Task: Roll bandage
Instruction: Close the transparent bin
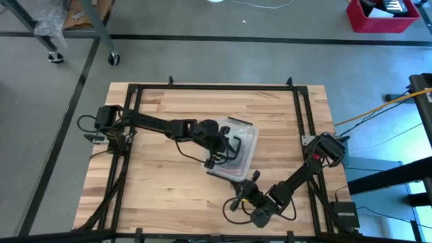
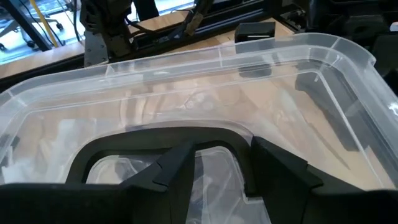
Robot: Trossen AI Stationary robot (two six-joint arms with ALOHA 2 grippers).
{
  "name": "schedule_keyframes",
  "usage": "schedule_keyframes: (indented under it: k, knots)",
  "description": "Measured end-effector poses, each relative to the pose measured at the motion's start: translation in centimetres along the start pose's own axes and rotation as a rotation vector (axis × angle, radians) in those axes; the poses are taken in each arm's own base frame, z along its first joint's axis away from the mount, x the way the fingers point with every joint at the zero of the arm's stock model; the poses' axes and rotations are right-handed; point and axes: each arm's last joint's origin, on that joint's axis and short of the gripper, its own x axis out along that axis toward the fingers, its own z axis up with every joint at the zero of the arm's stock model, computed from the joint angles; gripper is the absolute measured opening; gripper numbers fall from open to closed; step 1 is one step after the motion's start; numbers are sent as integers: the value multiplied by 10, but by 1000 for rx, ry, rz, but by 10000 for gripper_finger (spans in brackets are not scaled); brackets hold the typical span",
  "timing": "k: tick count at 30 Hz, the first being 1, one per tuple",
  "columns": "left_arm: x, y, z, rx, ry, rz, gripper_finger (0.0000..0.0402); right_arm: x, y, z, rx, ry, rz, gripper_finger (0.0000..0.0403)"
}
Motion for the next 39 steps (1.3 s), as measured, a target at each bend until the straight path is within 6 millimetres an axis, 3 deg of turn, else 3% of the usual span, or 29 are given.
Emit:
schedule_keyframes:
  k: [8, 14, 23, 30, 34, 39]
  knots:
    - [-6, 4, 2, -27, -11, 8, 153, 0, -1, -4, -26, 57, 47, 26]
    - [-22, 6, 14, -37, -33, 31, 153, 0, 0, -10, -88, 179, 162, 45]
    - [-55, -2, 26, -26, 10, 40, 153, -2, 2, -4, -112, 317, 317, 136]
    - [-112, -16, 38, -31, 88, 56, 153, -17, -7, 41, -152, 547, 548, 167]
    - [-149, -27, 47, -27, 92, 130, 153, -16, -23, 89, -228, 631, 523, 167]
    - [-184, -42, 51, -42, 78, 126, 153, -3, -53, 162, -379, 580, 388, 168]
